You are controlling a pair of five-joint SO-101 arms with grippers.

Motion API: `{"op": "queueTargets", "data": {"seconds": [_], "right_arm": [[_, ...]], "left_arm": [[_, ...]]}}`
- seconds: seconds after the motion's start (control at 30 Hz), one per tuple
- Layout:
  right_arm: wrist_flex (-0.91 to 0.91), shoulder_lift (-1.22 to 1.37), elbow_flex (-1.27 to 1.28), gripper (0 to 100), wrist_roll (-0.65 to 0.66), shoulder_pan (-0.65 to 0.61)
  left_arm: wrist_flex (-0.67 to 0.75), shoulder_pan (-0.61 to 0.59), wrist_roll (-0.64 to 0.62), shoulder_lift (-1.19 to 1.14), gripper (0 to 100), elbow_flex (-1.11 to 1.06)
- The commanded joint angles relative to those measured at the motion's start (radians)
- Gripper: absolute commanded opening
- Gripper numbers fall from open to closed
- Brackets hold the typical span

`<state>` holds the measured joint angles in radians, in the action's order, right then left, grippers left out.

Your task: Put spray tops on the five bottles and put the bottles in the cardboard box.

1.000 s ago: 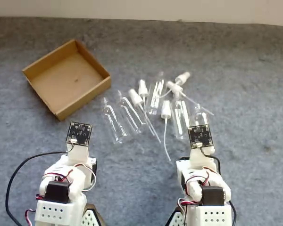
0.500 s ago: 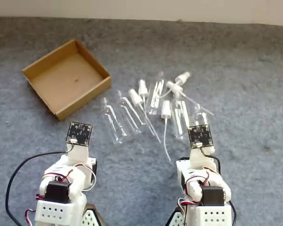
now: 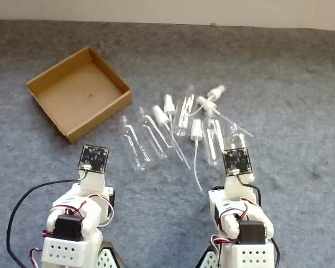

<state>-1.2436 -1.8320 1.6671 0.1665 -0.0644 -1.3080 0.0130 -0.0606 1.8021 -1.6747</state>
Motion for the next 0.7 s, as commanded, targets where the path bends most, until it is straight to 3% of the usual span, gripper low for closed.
{"op": "queueTargets", "data": {"seconds": [0.0,0.23,0.5,0.67], "right_arm": [[-0.007,-0.004,0.159,0.5,0.006,-0.005],[-0.007,-0.004,0.159,0.5,0.006,-0.005],[-0.007,-0.004,0.159,0.5,0.006,-0.005],[-0.007,-0.004,0.159,0.5,0.006,-0.005]], "left_arm": [[0.000,0.004,-0.009,0.013,4,-0.021],[0.009,0.004,-0.008,0.013,4,-0.021],[0.137,-0.005,-0.003,0.015,4,-0.015],[0.107,-0.004,0.028,0.013,4,0.147]]}}
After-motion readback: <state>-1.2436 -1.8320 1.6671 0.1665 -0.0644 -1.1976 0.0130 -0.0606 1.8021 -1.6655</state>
